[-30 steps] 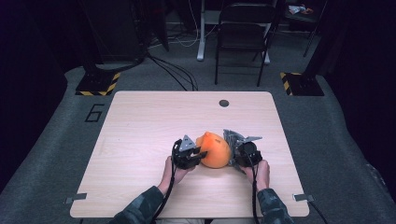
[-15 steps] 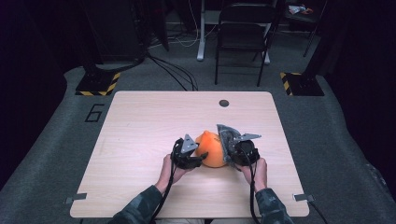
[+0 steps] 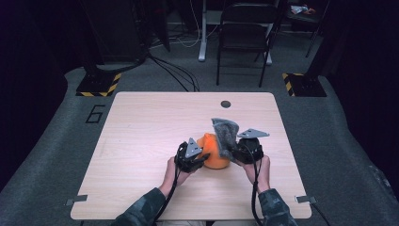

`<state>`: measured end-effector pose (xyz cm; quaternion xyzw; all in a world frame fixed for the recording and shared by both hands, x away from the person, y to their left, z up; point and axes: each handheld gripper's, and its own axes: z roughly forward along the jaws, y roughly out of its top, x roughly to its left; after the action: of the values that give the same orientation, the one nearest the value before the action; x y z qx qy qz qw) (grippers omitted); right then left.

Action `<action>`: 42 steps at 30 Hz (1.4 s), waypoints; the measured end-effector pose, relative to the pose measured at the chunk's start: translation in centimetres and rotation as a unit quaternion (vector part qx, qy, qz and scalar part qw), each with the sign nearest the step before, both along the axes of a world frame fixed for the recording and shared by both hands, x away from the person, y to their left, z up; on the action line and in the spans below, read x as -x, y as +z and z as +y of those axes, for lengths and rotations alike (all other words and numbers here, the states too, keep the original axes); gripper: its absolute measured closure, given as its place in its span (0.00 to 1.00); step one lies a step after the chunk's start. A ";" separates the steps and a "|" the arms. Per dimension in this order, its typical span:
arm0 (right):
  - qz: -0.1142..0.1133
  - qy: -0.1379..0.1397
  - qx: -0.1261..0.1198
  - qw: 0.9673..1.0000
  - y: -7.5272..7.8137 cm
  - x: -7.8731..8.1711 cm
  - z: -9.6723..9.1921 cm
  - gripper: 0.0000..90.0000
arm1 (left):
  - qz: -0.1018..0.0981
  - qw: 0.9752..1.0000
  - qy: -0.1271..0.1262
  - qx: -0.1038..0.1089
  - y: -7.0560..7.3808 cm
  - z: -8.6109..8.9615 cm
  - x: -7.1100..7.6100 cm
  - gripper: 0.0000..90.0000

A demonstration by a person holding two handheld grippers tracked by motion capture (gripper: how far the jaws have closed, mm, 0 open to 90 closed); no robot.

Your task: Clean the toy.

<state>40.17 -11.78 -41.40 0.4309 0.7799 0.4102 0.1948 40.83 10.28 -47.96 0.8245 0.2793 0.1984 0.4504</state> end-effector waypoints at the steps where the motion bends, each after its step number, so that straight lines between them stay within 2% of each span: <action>1: -0.004 0.014 -0.001 1.000 0.2 0.2 0.8 0.82 | -0.001 1.000 0.000 -0.003 0.0 -0.1 0.1 0.75; 2: 0.001 0.023 0.013 1.000 0.0 0.3 1.7 0.82 | -0.002 1.000 0.000 -0.005 0.0 -0.1 0.1 0.75; 3: 0.001 0.029 0.038 0.999 -0.6 0.2 2.4 0.82 | 0.001 1.000 0.001 -0.006 0.0 -0.1 0.1 0.75; 4: 0.000 0.026 0.049 0.998 -1.3 0.1 2.9 0.82 | 0.006 1.000 0.001 -0.008 -0.1 0.0 0.0 0.75; 6: -0.003 0.019 0.067 0.998 -2.2 -0.2 3.0 0.82 | 0.013 1.000 0.000 0.005 -0.3 0.3 -0.1 0.75; 8: 0.006 0.013 0.063 0.998 -2.1 -0.1 2.8 0.82 | 0.012 1.000 0.000 0.001 -0.3 0.2 0.0 0.75; 10: 0.007 0.012 0.080 0.997 -2.1 0.0 2.4 0.82 | 0.008 1.000 -0.002 -0.003 -0.3 0.2 0.0 0.75; 14: 0.027 0.002 0.076 0.997 -2.9 -0.4 0.9 0.82 | 0.011 1.000 -0.005 0.006 -0.4 0.3 -0.2 0.75; 17: 0.045 -0.019 0.080 0.996 -3.5 -0.8 -0.3 0.82 | 0.018 1.000 -0.003 0.015 -0.4 0.3 -0.3 0.75; 20: 0.067 -0.032 0.078 0.994 -4.6 -1.2 -1.3 0.82 | 0.018 1.000 -0.003 0.013 -0.4 0.5 -0.4 0.75; 21: 0.076 -0.040 0.083 0.993 -5.1 -1.4 -1.6 0.82 | 0.018 1.000 -0.002 0.014 -0.4 0.5 -0.4 0.75; 26: 0.098 -0.055 0.079 0.991 -6.6 -1.9 -2.0 0.82 | 0.019 1.000 -0.003 0.015 -0.3 0.5 -0.4 0.74; 30: 0.100 -0.055 0.089 0.989 -7.2 -2.2 -2.1 0.82 | 0.021 1.000 -0.002 0.019 -0.4 0.6 -0.4 0.74; 35: 0.115 -0.063 0.098 0.987 -8.2 -2.4 -1.9 0.82 | 0.026 0.999 0.002 0.024 -0.3 0.9 -0.6 0.74; 38: 0.114 -0.063 0.106 0.986 -7.7 -2.4 -1.8 0.82 | 0.030 0.999 0.005 0.030 -0.3 1.1 -0.8 0.74; 40: 0.103 -0.072 0.097 0.987 -6.5 -2.2 -2.1 0.82 | 0.032 0.999 0.009 0.036 -0.3 1.3 -1.0 0.74; 41: 0.091 -0.075 0.089 0.989 -6.0 -2.1 -2.3 0.82 | 0.036 0.998 0.012 0.044 -0.3 1.4 -1.1 0.73; 42: 0.079 -0.074 0.068 0.992 -5.2 -1.8 -2.5 0.82 | 0.040 0.998 0.012 0.047 -0.3 1.5 -1.2 0.73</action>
<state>41.98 -14.33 -46.56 0.5038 0.7849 0.3060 0.1912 41.99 11.80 -48.31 0.8063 0.3156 0.1576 0.4749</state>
